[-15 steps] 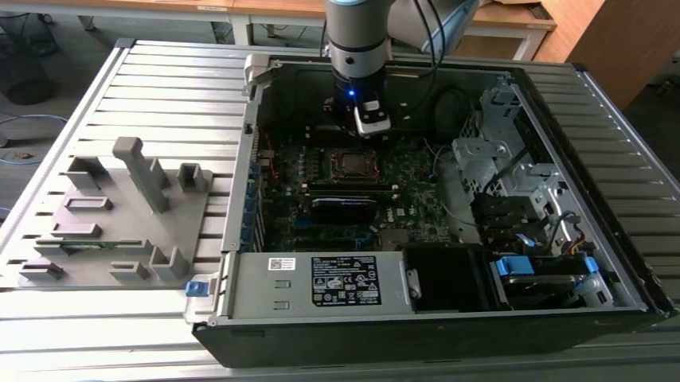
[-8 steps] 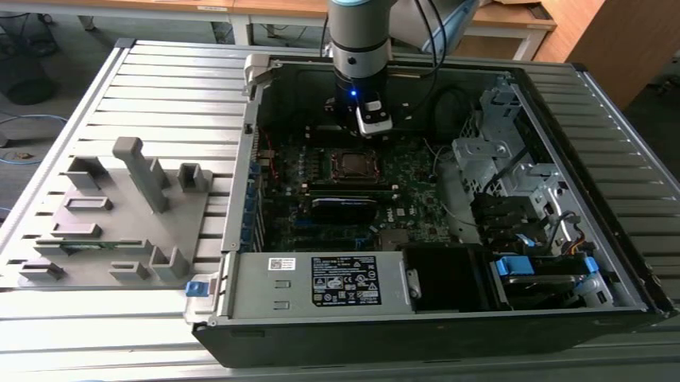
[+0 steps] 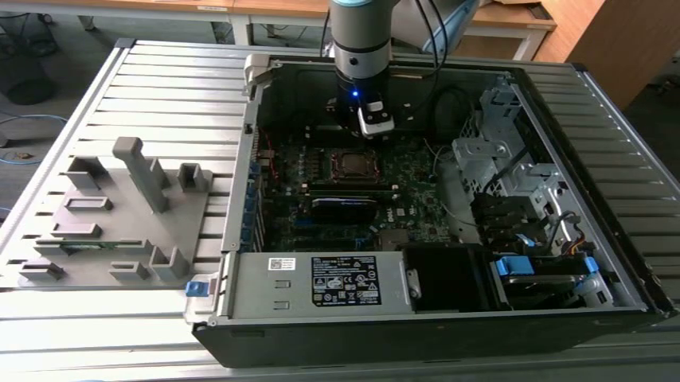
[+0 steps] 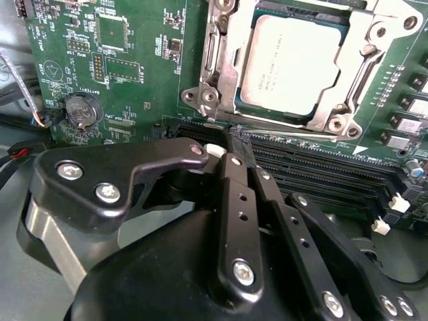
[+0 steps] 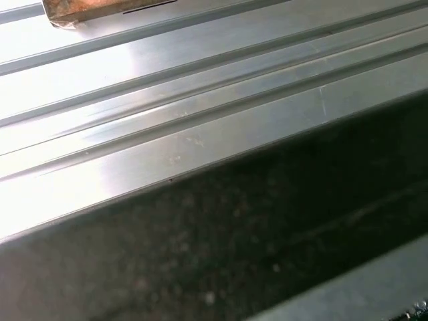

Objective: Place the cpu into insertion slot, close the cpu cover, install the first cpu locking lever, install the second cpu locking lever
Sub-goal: 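Install the first cpu locking lever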

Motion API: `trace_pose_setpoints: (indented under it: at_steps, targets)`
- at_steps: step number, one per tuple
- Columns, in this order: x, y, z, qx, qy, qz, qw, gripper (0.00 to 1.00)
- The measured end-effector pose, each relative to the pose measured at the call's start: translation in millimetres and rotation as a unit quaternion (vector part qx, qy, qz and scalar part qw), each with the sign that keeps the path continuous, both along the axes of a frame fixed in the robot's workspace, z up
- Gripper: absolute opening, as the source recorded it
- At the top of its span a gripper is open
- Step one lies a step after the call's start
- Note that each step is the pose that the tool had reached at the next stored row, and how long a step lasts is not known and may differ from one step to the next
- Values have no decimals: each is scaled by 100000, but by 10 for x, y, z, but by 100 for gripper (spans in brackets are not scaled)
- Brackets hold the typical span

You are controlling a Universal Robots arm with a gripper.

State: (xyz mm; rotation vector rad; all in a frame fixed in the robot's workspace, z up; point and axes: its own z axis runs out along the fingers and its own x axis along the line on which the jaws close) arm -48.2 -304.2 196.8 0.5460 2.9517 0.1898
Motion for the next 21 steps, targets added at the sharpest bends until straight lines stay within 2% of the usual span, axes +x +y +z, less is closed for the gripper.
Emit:
trace_pose_setpoints:
  at_steps: [9,14,21]
  targets:
    - [1,1,26,14,-30,5,100000,11]
    - [-11,-6,18,-8,-552,5,99998,11]
    - [-17,-34,-5,-20,-1142,3,99993,11]
